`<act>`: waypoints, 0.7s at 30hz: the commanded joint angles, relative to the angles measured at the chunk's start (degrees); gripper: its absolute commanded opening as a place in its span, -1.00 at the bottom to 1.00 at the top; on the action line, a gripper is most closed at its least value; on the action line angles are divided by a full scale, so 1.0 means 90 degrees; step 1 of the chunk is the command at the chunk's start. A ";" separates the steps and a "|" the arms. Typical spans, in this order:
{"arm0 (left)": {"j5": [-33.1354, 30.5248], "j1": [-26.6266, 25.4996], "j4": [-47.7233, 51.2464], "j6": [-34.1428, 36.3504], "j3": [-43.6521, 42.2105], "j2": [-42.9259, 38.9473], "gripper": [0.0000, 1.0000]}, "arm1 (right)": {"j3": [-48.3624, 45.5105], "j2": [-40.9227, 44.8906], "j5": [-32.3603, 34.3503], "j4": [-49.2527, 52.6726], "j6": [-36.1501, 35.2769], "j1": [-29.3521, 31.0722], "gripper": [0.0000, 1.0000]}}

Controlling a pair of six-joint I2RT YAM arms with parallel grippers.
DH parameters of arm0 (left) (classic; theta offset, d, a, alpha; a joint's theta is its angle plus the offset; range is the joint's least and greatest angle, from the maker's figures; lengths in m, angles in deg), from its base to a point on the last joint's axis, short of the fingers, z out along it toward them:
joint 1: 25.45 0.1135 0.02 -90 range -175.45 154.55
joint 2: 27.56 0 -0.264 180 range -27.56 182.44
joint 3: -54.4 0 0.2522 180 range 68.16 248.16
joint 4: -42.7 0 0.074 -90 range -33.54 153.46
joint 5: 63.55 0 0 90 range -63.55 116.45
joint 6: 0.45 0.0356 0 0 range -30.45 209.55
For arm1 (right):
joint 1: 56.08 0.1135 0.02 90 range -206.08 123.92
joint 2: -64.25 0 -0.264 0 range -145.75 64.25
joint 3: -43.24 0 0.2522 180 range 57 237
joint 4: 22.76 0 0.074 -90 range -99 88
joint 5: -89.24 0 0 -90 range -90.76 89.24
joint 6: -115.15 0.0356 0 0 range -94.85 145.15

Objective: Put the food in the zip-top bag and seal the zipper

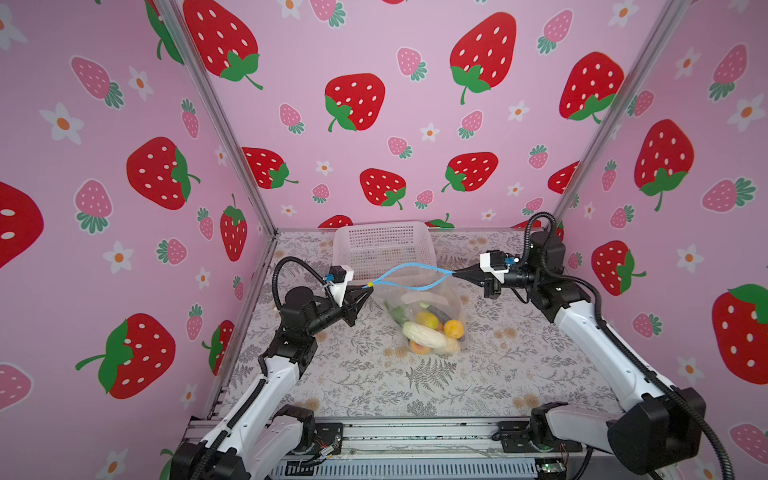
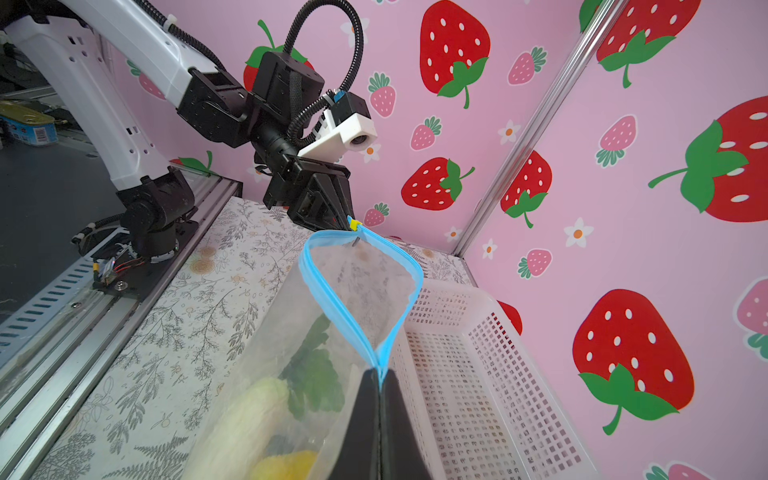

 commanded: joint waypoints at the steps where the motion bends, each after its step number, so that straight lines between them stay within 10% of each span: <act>1: 0.0173 0.0024 -0.0072 0.0110 0.0284 -0.0085 -0.76 | 0.0101 -0.0008 -0.0114 -0.0157 0.0017 -0.0050 -1.00; 21: 0.0110 0.0017 0.1867 0.0112 0.1304 -0.0733 -1.00 | 0.0678 0.0194 0.1122 0.1723 -0.0927 -0.0056 -1.00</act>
